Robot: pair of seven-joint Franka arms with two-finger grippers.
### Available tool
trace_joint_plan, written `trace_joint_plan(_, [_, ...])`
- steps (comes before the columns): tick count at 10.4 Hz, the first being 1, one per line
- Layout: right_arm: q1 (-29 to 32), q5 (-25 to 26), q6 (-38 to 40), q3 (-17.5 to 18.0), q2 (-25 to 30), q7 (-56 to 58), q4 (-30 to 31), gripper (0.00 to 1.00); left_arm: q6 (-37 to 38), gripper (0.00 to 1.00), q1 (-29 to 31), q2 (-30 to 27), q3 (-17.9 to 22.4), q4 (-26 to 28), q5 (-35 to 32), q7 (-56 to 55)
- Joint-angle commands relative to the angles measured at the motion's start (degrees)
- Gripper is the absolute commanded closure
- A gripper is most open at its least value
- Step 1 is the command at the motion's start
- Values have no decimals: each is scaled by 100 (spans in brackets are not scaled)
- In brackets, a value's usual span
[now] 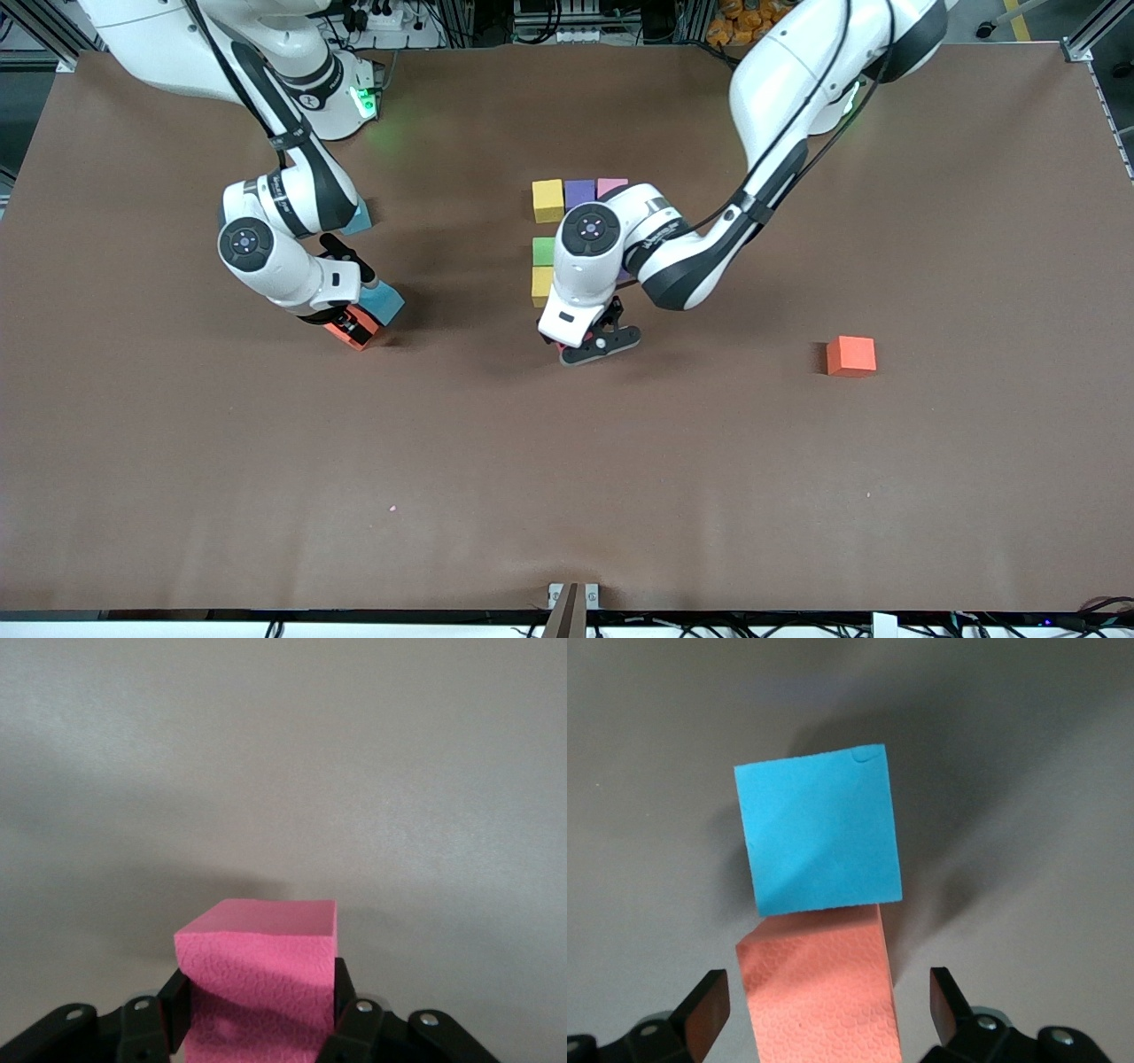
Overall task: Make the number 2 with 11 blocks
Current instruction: 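Lower the pink block into the figure while the right gripper lifts orange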
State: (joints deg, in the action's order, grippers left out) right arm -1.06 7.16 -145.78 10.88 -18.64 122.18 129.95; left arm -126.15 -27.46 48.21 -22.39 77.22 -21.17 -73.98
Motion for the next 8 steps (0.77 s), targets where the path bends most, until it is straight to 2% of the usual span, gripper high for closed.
trace_joint_plan(1, [53,-21,-178,20,-61,297,48,0,73,46,-339,302,279,-427,201,156])
trace_joint_plan(6, [53,-21,-319,20,-140,368,83,0,82,46,-444,513,270,-610,245,183])
trace_joint_plan(7, [62,-21,-319,20,-149,368,83,3,73,46,-471,575,270,-672,263,191])
trace_joint_plan(8, [53,-21,-328,20,-175,368,83,10,73,46,-523,619,279,-699,263,261])
